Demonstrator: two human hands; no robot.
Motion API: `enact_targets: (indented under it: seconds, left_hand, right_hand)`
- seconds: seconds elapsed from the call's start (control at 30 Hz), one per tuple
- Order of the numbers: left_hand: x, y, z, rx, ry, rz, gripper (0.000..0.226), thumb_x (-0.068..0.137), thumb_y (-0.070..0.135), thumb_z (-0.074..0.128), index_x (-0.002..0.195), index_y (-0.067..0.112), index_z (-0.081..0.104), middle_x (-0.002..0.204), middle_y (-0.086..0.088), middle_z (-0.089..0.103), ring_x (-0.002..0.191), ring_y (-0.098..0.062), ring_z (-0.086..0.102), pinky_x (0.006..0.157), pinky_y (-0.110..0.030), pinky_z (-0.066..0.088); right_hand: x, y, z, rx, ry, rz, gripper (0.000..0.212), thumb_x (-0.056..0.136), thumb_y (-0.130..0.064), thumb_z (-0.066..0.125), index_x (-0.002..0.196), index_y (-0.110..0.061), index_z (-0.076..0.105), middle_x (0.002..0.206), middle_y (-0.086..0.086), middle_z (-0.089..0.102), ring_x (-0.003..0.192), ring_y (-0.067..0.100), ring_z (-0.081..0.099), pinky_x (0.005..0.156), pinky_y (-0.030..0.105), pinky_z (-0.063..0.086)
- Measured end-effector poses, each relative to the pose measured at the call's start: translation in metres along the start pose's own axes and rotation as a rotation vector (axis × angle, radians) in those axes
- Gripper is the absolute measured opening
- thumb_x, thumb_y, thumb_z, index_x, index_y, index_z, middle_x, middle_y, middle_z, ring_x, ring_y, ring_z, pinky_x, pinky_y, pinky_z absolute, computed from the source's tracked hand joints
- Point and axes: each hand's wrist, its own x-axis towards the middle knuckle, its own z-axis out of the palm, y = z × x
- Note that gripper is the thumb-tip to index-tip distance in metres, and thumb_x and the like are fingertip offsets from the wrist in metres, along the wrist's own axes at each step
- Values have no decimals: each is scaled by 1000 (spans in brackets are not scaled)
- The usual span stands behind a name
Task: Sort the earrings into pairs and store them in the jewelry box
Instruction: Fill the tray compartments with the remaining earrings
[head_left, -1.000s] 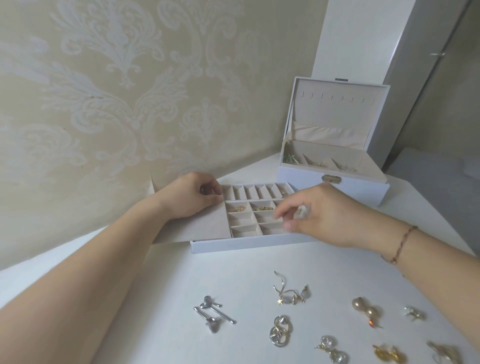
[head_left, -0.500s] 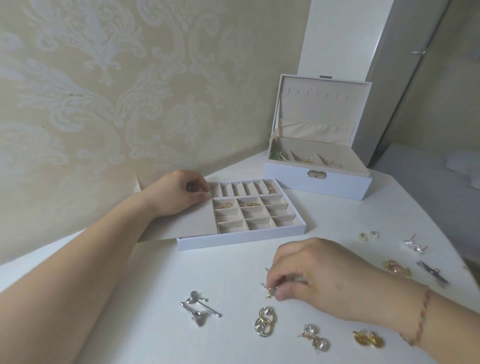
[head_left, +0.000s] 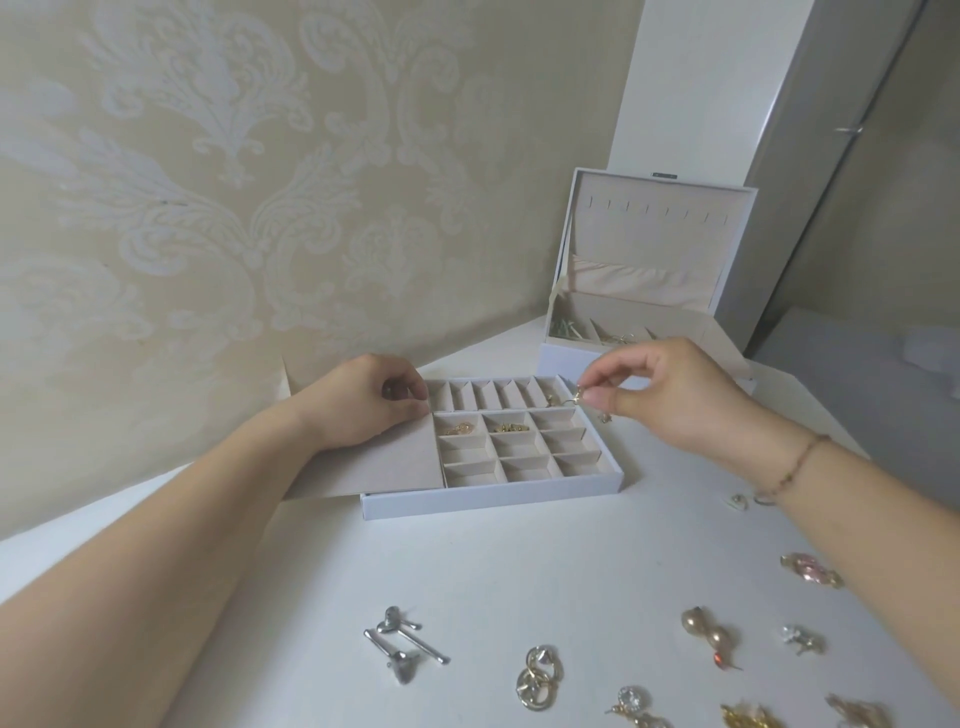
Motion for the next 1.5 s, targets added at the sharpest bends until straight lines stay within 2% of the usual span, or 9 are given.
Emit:
enact_targets:
  seconds: [0.33,0.67,0.87,1.03,1.13,1.2,1.27,1.4,1.5]
  left_hand:
    - [0,-1,-1,6,-4,8,8,87,27,69,93,22,68,74,10,55,67,-4,50,63,-14,37]
    - [1,-1,0,-1,-6,2,8,87,26,69,93,21,69,74,9,55,67,-6,49,64,-16,38]
    - [1,-2,0,-3,-10,-6,8,86,27,69,92,23,68,74,10,55,67,-5,50,65,-18,38]
    - [1,-2,0,1,-9,-3,8,86,27,69,92,22,68,74,10,55,67,-4,50,64,-17,38]
    - [0,-1,0,1,-9,-6,7,86,27,69,92,22,68,74,11,55,66,-3,50,63,-16,37]
    - [0,-1,-1,0,-12,-8,7,87,27,69,92,22,68,75,10,55,67,-4,50,64,-16,37]
    - [0,0,-1,-1,-12,-8,7,87,27,69,92,22,68,75,9,56,68,-7,50,65,-17,38]
    - [0,-2,-1,2,-12,-10,5,87,27,69,90,23,68,76,8,57,69,-10,51,65,-18,39]
    - [0,-3,-1,8,-6,-12,3,86,26,69,88,25,68,76,6,59,71,-13,53,67,-20,40]
  right_hand:
    - [38,20,23,-168,-65,-35,12,80,-11,76,82,-22,73,84,-6,71,85,10,65,68,-3,39]
    - [37,31,24,-231,-108,-11,13,84,-17,73,93,-26,74,88,-14,71,90,4,64,78,11,40]
    - [34,31,20,-214,-56,-19,17,87,-14,68,96,-28,73,89,-17,69,90,-1,61,76,-1,36]
    - [26,27,25,-347,-168,-25,17,88,-19,67,94,-34,75,99,-18,70,97,2,61,93,24,45]
    - [24,26,26,-319,-182,-70,20,90,-17,65,98,-34,75,99,-18,72,96,-3,61,90,16,44]
    - [24,25,20,-223,-87,-106,19,88,-14,67,96,-29,76,95,-18,72,93,-9,61,82,0,38]
    - [22,24,10,-155,-6,-122,15,87,-13,68,90,-26,75,86,-18,72,83,-16,60,72,-4,36]
    - [7,36,-28,-135,54,-53,19,93,-18,61,83,-31,71,57,-18,66,51,-5,55,52,7,38]
    - [-14,57,-61,-269,72,35,26,93,-22,59,76,-39,68,69,-5,71,65,14,63,62,22,46]
